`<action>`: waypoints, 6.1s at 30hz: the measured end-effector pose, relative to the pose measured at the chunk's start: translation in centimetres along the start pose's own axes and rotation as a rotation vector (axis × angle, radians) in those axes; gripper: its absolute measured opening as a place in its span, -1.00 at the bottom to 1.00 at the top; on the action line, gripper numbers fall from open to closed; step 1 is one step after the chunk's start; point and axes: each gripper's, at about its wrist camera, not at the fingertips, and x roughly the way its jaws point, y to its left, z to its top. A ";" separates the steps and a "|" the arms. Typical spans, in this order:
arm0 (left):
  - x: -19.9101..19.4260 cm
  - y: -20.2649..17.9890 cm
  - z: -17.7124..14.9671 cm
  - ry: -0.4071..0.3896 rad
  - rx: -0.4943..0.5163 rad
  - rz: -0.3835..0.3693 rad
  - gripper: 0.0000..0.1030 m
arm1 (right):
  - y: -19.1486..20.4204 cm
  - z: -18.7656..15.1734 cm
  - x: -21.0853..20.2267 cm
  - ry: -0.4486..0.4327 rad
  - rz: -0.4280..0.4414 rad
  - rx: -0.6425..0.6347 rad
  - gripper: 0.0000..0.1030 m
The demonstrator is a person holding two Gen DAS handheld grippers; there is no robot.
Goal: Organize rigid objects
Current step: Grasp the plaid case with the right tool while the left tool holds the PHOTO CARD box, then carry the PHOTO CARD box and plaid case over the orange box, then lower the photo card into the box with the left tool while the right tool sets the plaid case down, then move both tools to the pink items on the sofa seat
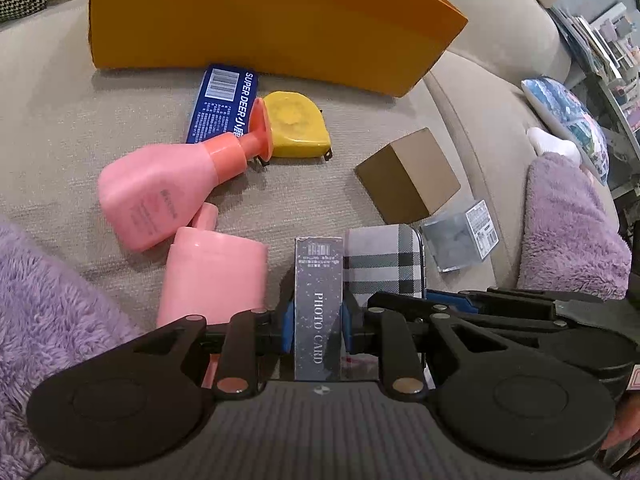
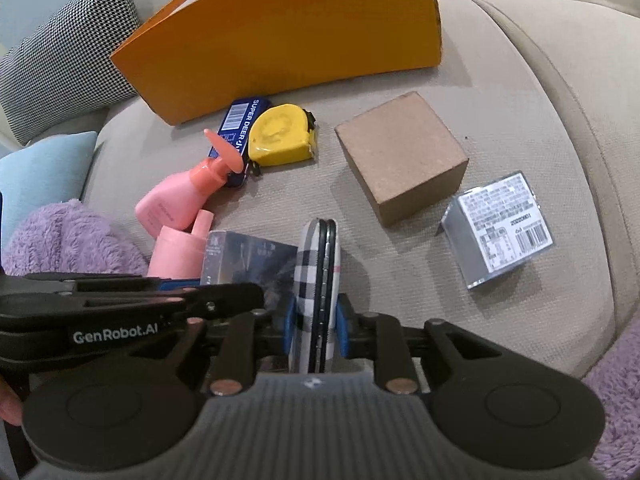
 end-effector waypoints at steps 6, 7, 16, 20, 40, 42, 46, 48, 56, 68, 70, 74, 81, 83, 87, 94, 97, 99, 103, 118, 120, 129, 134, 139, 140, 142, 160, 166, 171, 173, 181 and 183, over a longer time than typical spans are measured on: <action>-0.2 0.0 -0.1 -0.017 -0.005 -0.010 -0.52 | 0.3 -0.1 -0.3 -0.008 -0.010 -0.008 -0.61; -0.4 0.1 -0.2 -0.029 -0.009 -0.019 -0.52 | 0.4 -0.1 -0.4 -0.011 -0.011 -0.014 -0.61; -3.7 0.8 1.2 -0.141 -0.051 -0.113 -0.52 | 1.6 1.5 -3.0 -0.082 0.000 -0.091 -0.63; -6.2 0.8 3.0 -0.201 -0.048 -0.151 -0.52 | 2.1 3.7 -4.7 -0.128 0.016 -0.122 -0.63; -11.0 3.1 19.8 -0.366 0.043 -0.151 -0.52 | 4.2 21.6 -7.4 -0.358 -0.008 -0.295 -0.63; -9.8 4.2 21.5 -0.327 0.025 -0.147 -0.52 | 3.6 23.4 -5.6 -0.317 -0.020 -0.280 -0.63; -7.0 5.9 24.2 -0.236 -0.016 -0.150 -0.52 | 2.0 25.7 -1.7 -0.220 -0.039 -0.241 -0.63; -5.3 6.9 25.5 -0.184 -0.046 -0.151 -0.52 | 1.2 26.8 0.3 -0.172 -0.044 -0.222 -0.63; 1.6 8.8 29.3 -0.041 -0.173 -0.155 -0.52 | -1.1 29.9 4.8 -0.064 -0.018 -0.158 -0.63; 6.2 11.1 30.8 -0.007 -0.282 -0.114 -0.52 | -2.4 33.1 8.4 -0.003 0.039 -0.067 -0.63; 6.8 11.5 30.7 0.009 -0.278 -0.104 -0.51 | -2.7 33.3 8.7 0.010 0.060 -0.046 -0.63; 6.8 11.9 30.7 0.017 -0.283 -0.080 -0.47 | -2.8 33.5 9.6 0.034 0.065 -0.033 -0.62; 5.2 10.6 31.0 0.041 -0.154 0.060 -0.32 | -2.7 34.1 10.3 0.046 0.087 -0.008 -0.62; 4.9 10.2 30.9 0.047 -0.117 0.094 -0.32 | -2.6 34.1 11.1 0.061 0.074 -0.007 -0.62; 4.4 9.2 30.6 0.051 -0.043 0.114 -0.32 | -1.9 34.2 11.5 0.064 0.044 -0.056 -0.59; 4.6 5.9 29.7 0.115 0.164 0.160 -0.32 | -0.4 34.3 12.4 0.093 -0.099 -0.184 -0.38; 4.9 5.4 29.2 0.153 0.222 0.159 -0.32 | 0.2 33.8 13.1 0.109 -0.176 -0.223 -0.31; 5.4 5.2 29.3 0.163 0.230 0.155 -0.32 | 0.6 33.4 13.4 0.108 -0.196 -0.262 -0.29; 5.5 5.2 29.2 0.184 0.251 0.147 -0.32 | 0.9 33.5 13.4 0.124 -0.186 -0.317 -0.23; 8.4 3.8 28.7 0.235 0.382 0.188 -0.11 | 0.7 33.0 14.3 0.150 -0.117 -0.322 -0.01; 8.4 3.8 28.7 0.228 0.383 0.189 -0.13 | 1.0 33.0 14.0 0.140 -0.117 -0.312 -0.01; 7.5 4.3 28.9 0.206 0.399 0.211 -0.19 | 1.6 32.9 14.1 0.127 -0.102 -0.282 -0.06; 7.6 4.4 29.0 0.210 0.417 0.217 -0.19 | 1.8 32.7 13.8 0.121 -0.096 -0.339 -0.07; 7.4 4.3 28.7 0.195 0.408 0.198 -0.19 | 1.8 32.8 13.3 0.100 -0.091 -0.351 -0.08; 7.1 4.3 28.6 0.187 0.409 0.193 -0.19 | 2.0 32.7 13.0 0.087 -0.095 -0.362 -0.07; 6.2 4.1 28.3 0.161 0.408 0.178 -0.19 | 2.5 32.5 12.5 0.053 -0.123 -0.396 -0.07; -8.3 1.1 18.9 -0.125 0.338 -0.033 -0.19 | 5.0 22.3 -1.6 -0.243 -0.041 -0.344 -0.08; -8.9 2.7 12.1 -0.080 0.258 -0.008 -0.19 | 4.9 14.6 -2.5 -0.189 -0.015 -0.209 -0.08; -8.1 4.1 7.0 -0.007 0.139 -0.052 -0.19 | 4.5 8.8 -0.3 -0.037 0.050 -0.058 -0.07; -7.4 4.6 5.3 0.025 0.104 -0.053 -0.19 | 4.5 6.7 0.9 0.035 0.063 0.001 -0.05; -6.4 5.6 2.4 0.054 0.033 -0.012 -0.28 | 4.8 3.7 4.3 0.180 0.121 0.162 0.16; -6.7 6.2 2.3 0.032 0.019 -0.002 -0.29 | 5.0 3.7 4.9 0.193 0.135 0.177 0.16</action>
